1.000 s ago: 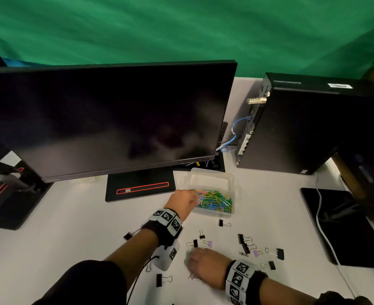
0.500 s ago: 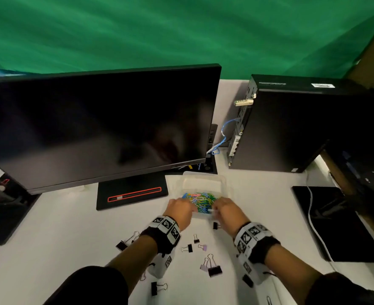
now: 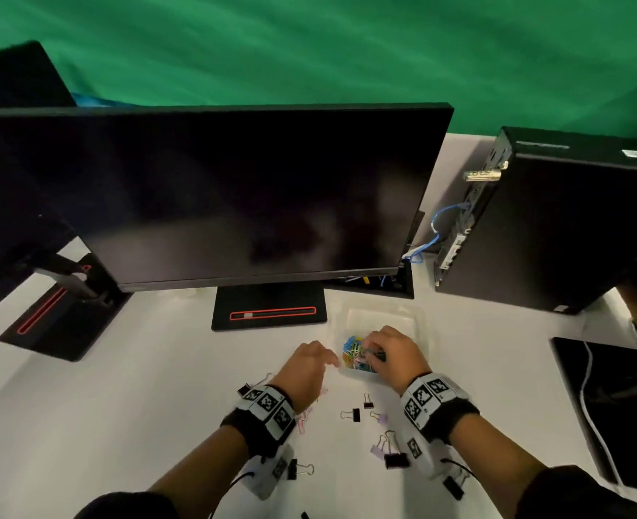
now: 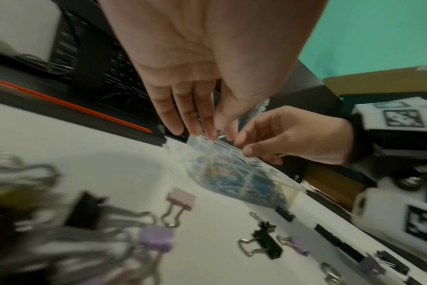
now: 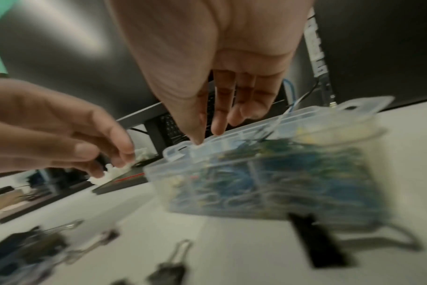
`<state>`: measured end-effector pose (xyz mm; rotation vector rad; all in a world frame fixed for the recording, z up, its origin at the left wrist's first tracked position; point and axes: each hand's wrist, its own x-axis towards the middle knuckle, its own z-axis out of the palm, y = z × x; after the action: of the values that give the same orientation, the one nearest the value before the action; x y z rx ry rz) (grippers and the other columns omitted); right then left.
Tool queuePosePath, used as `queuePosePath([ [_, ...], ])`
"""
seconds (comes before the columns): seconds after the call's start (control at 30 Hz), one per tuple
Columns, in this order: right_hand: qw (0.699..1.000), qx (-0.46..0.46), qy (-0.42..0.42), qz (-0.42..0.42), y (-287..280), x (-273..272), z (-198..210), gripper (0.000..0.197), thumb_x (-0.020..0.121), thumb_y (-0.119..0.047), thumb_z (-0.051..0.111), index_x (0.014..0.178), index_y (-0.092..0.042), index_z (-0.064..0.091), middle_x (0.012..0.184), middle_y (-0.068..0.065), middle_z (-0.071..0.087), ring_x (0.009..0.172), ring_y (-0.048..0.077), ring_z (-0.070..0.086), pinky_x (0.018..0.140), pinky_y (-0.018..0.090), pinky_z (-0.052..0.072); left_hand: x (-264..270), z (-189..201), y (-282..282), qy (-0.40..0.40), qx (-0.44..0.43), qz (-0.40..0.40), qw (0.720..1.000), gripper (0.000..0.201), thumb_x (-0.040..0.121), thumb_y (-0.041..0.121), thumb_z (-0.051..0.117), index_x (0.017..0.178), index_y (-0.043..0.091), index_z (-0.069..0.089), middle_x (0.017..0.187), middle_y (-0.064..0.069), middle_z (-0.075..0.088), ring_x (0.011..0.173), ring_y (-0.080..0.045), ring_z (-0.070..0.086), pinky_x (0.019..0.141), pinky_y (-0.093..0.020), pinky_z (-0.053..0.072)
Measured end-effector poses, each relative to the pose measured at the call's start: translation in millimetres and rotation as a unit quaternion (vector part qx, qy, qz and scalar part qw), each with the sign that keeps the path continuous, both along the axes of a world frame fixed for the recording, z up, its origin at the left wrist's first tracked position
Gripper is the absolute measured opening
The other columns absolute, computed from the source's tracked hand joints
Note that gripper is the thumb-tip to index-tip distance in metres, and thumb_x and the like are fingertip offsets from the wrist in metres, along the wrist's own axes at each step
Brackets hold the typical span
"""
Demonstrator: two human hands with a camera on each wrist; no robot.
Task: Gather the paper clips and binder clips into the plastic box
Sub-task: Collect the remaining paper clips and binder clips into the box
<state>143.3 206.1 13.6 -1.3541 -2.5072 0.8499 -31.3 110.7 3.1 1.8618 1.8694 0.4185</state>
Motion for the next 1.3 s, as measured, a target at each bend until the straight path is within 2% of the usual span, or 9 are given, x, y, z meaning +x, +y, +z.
queuePosePath([
  [0.17, 0.995, -0.023, 0.032, 0.094, -34.6, -26.4, -10.7, 0.015, 0.080, -0.008, 0.054, 0.082, -0.016, 0.067, 0.085, 0.005, 0.065, 0.078, 0.021, 0.058, 0.073, 0.029, 0.047, -30.4, -5.8, -30.2, 0.024, -0.019, 0.056, 0.998, 0.024, 0.091, 0.007, 0.043, 0.103, 0.015, 0.063, 0.110, -0.005, 0.060, 0.102, -0.018, 0.054, 0.089, -0.023, 0.043],
  [0.37, 0.985, -0.056, -0.029, 0.159, -64.4, -47.6, -21.1, 0.015, 0.083, -0.019, 0.059, 0.096, -0.017, 0.067, 0.102, 0.009, 0.062, 0.095, 0.025, 0.057, 0.080, 0.027, 0.042, -39.3, -19.4, -65.6, 0.039, -0.065, 0.038, 0.996, 0.027, 0.084, 0.032, 0.059, 0.108, 0.020, 0.060, 0.111, -0.004, 0.055, 0.105, -0.021, 0.051, 0.091, -0.028, 0.042],
  [0.5, 0.977, -0.069, -0.074, 0.190, -77.9, -56.9, -30.6, 0.022, 0.084, -0.017, 0.055, 0.102, -0.017, 0.066, 0.108, 0.012, 0.058, 0.101, 0.029, 0.056, 0.086, 0.031, 0.044, -40.0, -29.2, -82.2, 0.040, -0.054, 0.027, 0.997, 0.038, 0.076, 0.035, 0.067, 0.112, 0.023, 0.060, 0.118, -0.002, 0.051, 0.112, -0.019, 0.046, 0.095, -0.027, 0.039],
  [0.73, 0.981, -0.062, -0.086, 0.163, -74.8, -51.1, -36.0, 0.019, 0.085, -0.018, 0.053, 0.101, -0.014, 0.064, 0.112, 0.008, 0.055, 0.104, 0.024, 0.054, 0.083, 0.025, 0.041, -48.4, -32.2, -101.6, 0.028, -0.003, 0.027, 0.999, 0.018, 0.083, 0.029, 0.064, 0.099, 0.021, 0.065, 0.113, 0.001, 0.054, 0.104, -0.018, 0.051, 0.092, -0.032, 0.046],
  [0.87, 0.980, -0.040, -0.078, 0.181, -77.9, -48.0, -36.4, 0.028, 0.082, -0.011, 0.050, 0.105, -0.019, 0.063, 0.112, 0.005, 0.052, 0.107, 0.021, 0.047, 0.083, 0.031, 0.047, -50.4, -32.3, -108.3, -0.004, 0.014, 0.045, 0.999, 0.024, 0.087, 0.038, 0.058, 0.097, 0.017, 0.061, 0.111, 0.001, 0.052, 0.101, -0.015, 0.051, 0.089, -0.021, 0.043],
  [0.97, 0.972, -0.039, -0.055, 0.227, -85.1, -53.7, -35.4, 0.029, 0.080, -0.011, 0.053, 0.104, -0.023, 0.064, 0.107, 0.006, 0.053, 0.105, 0.022, 0.045, 0.084, 0.033, 0.046, -50.0, -26.8, -110.3, -0.035, -0.012, 0.068, 0.997, 0.041, 0.085, 0.049, 0.046, 0.099, 0.013, 0.059, 0.111, -0.001, 0.051, 0.102, -0.015, 0.050, 0.090, -0.019, 0.040],
  [1.13, 0.964, -0.034, -0.092, 0.248, -92.9, -62.5, -37.4, 0.023, 0.087, -0.016, 0.054, 0.105, -0.019, 0.066, 0.109, 0.009, 0.055, 0.109, 0.024, 0.043, 0.084, 0.035, 0.045, -55.4, -26.2, -109.9, -0.008, 0.014, 0.120, 0.993, 0.020, 0.094, 0.016, 0.048, 0.104, 0.004, 0.060, 0.110, -0.007, 0.054, 0.100, -0.023, 0.053, 0.087, -0.020, 0.039],
  [1.23, 0.961, -0.033, -0.111, 0.251, -91.9, -61.8, -36.7, 0.017, 0.088, -0.021, 0.056, 0.098, -0.011, 0.066, 0.109, 0.009, 0.055, 0.111, 0.025, 0.043, 0.084, 0.036, 0.045, -62.7, -28.1, -108.3, 0.022, 0.032, 0.150, 0.988, 0.011, 0.089, 0.009, 0.056, 0.096, 0.005, 0.064, 0.100, -0.008, 0.059, 0.089, -0.024, 0.058, 0.081, -0.028, 0.050],
  [1.3, 0.957, -0.039, -0.131, 0.256, -90.5, -58.7, -37.3, 0.016, 0.087, -0.023, 0.058, 0.093, -0.009, 0.064, 0.111, 0.009, 0.054, 0.120, 0.026, 0.040, 0.091, 0.036, 0.043, -67.0, -27.3, -107.3, 0.037, 0.024, 0.175, 0.984, 0.011, 0.089, 0.014, 0.056, 0.097, 0.009, 0.063, 0.102, -0.006, 0.058, 0.093, -0.023, 0.057, 0.082, -0.028, 0.049],
])
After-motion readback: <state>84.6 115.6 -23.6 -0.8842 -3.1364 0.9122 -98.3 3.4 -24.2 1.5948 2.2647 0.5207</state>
